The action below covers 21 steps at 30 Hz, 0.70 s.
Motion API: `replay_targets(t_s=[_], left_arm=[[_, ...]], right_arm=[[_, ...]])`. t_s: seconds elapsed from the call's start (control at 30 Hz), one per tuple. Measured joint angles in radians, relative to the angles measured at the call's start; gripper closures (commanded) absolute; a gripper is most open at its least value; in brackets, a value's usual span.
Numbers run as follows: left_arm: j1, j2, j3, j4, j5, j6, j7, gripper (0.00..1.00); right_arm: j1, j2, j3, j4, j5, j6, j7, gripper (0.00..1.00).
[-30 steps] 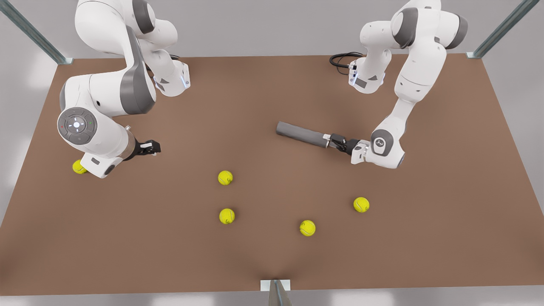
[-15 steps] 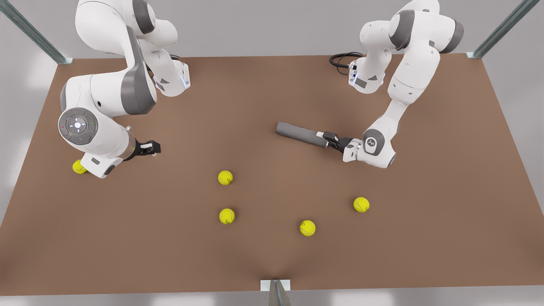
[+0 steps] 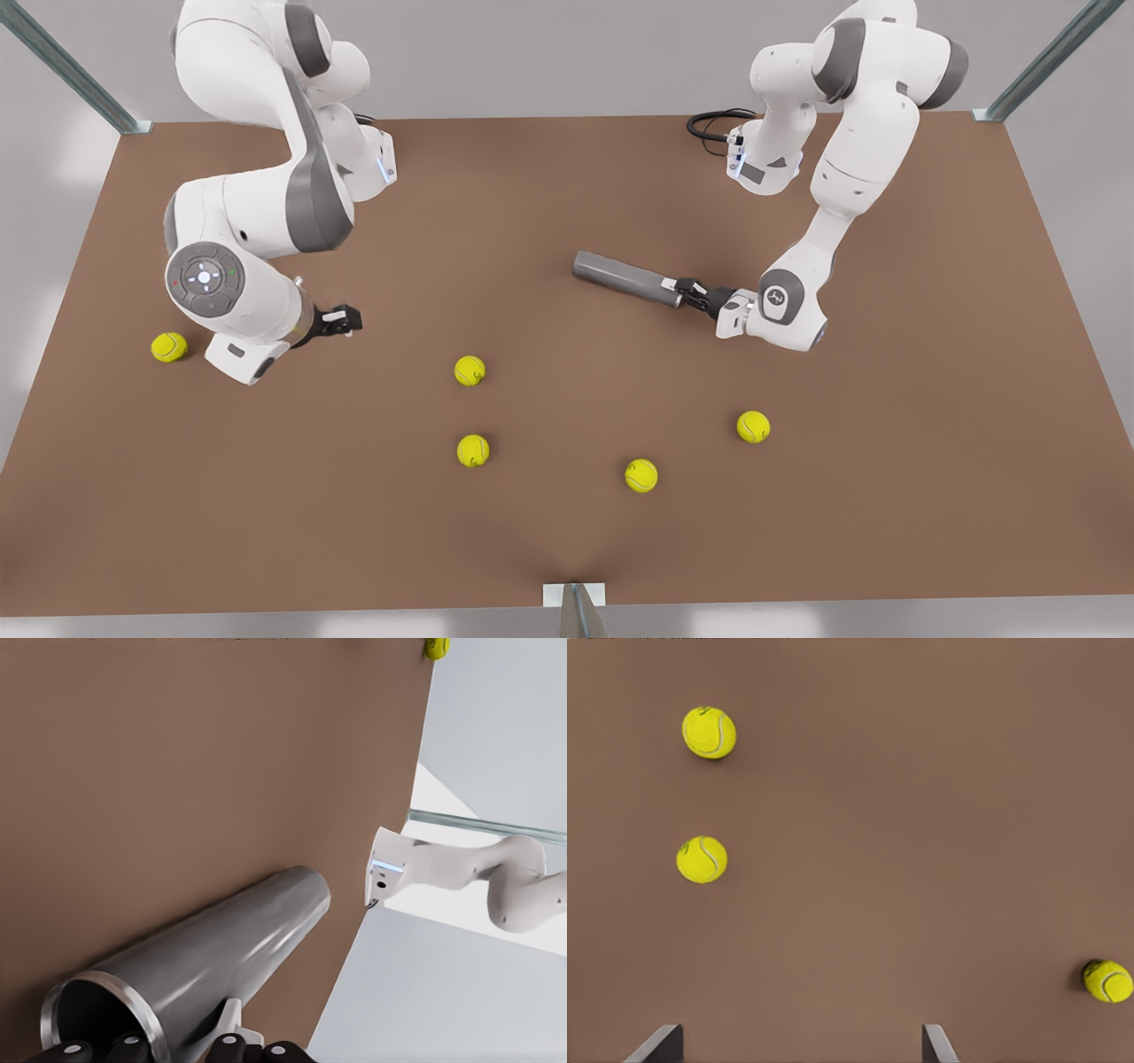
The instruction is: Put the tennis tube upright
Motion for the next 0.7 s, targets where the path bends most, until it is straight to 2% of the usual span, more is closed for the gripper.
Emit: replay_targets(t_s=[0.3, 0.7], left_arm=[[0.0, -0.057, 0.006, 0.012, 0.017, -0.039, -0.022, 0.79], [0.003, -0.124, 0.082, 0.124, 0.127, -0.147, -0.076, 0.79]], right_arm=[[-0.103, 0.005, -0.001, 0.003, 0.041, 0.038, -0.003, 0.0], [-0.093, 0.004, 0.004, 0.0, 0.087, 0.042, -0.001, 0.0]])
